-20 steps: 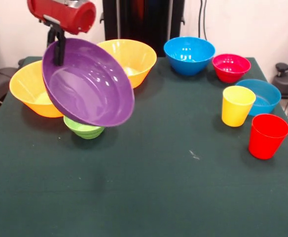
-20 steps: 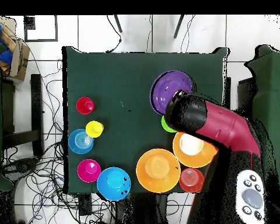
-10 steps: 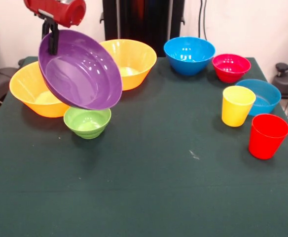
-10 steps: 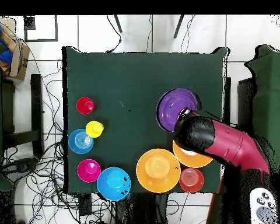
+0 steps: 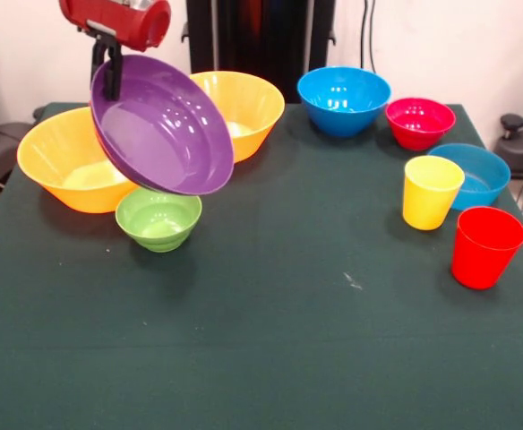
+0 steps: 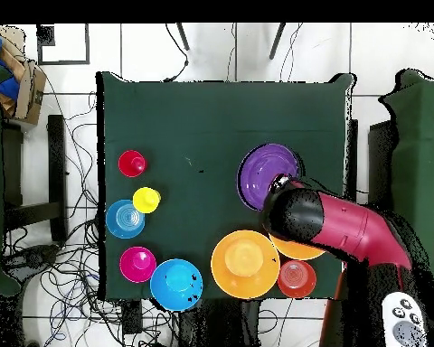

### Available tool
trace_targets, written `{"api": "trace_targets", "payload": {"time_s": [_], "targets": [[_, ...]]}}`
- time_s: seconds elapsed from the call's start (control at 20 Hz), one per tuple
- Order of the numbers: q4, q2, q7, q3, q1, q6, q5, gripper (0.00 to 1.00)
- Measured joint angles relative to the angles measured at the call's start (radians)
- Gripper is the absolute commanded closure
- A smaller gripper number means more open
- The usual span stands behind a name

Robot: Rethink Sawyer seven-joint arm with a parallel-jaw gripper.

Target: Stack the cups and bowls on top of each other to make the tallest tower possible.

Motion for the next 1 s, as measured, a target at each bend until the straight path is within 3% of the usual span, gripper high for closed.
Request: {"api": "trace_targets", "payload": {"time_s": [1.0], "targets": [[0.153, -0.087, 0.000, 0.130, -0.184, -0.038, -0.098, 1.00]]}}
